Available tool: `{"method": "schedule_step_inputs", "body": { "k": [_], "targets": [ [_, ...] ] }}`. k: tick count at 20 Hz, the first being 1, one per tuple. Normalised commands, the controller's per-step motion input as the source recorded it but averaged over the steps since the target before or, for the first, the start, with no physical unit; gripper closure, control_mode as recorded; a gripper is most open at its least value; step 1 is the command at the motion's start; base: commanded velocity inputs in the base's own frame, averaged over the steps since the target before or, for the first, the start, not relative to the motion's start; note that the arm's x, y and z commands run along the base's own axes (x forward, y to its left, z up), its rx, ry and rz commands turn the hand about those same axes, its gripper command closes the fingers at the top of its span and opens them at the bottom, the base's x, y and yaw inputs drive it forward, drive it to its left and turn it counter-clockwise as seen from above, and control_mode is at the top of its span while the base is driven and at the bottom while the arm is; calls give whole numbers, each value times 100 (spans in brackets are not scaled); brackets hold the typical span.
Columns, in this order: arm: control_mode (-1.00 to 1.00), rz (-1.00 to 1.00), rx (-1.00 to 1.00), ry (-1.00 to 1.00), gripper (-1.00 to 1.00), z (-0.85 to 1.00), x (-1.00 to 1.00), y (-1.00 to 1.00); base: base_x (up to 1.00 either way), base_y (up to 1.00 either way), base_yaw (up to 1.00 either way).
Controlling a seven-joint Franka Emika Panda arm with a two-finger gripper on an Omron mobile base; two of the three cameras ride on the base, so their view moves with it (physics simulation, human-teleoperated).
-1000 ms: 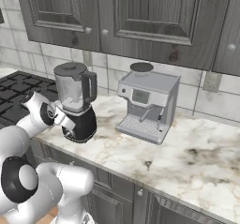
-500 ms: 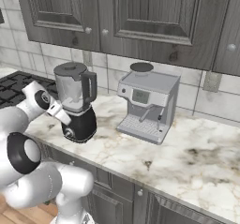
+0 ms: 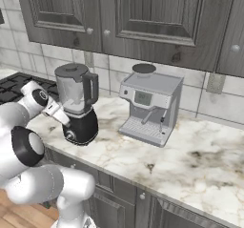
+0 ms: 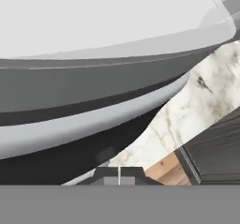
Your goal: Grab the lemon wedge and garlic from the fridge, place them in the blender, close the lid, and turn on the blender to create a marinade.
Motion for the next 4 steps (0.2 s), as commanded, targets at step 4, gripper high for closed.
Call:
{"method": "schedule_step_inputs", "body": {
  "k": [4],
  "targets": [
    [-100, 0, 9, -25, 100, -17, 0, -84, 0, 0, 0]
  ]
}}
